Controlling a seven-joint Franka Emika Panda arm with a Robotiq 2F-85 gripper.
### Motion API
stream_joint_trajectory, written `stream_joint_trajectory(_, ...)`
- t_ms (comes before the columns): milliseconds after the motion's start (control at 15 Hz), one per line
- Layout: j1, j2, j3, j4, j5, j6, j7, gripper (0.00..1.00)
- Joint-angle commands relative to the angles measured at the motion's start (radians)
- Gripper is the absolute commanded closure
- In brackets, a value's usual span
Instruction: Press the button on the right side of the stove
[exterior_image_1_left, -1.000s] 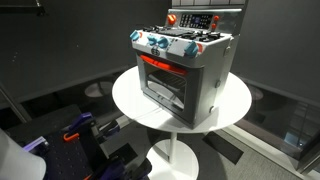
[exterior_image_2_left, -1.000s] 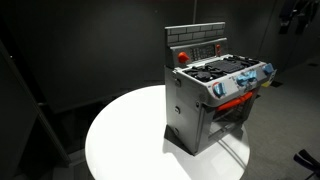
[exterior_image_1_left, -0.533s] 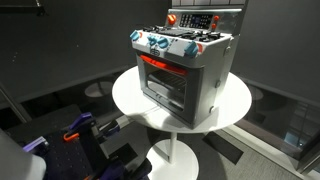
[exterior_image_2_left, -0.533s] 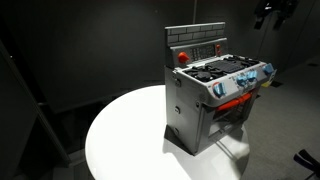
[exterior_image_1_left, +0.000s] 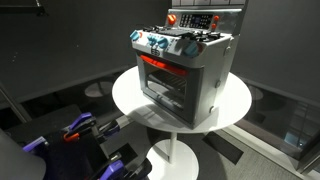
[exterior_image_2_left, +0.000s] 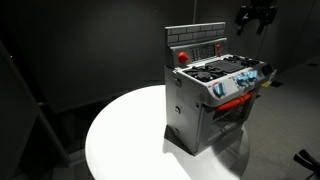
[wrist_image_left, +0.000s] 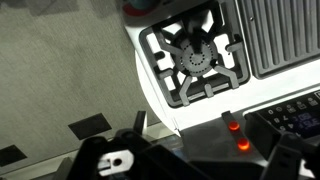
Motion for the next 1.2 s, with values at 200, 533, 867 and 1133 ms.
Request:
stream_joint_trajectory(200,0.009,0.137,-0.003,0.140,-0.041,-0.024,0.073,0.00)
stream_joint_trajectory(533,0.019,0.203,-0.009,0.203,-0.043,-0.037,0.090,0.00)
stream_joint_trajectory(867,0.019,0.251,-0.013,0.254,-0.032,-0.053,0.083,0.00)
stream_joint_trajectory(1133,0.023,0.273,-0.012,0.287,-0.028,-0.070,0.079,0.00)
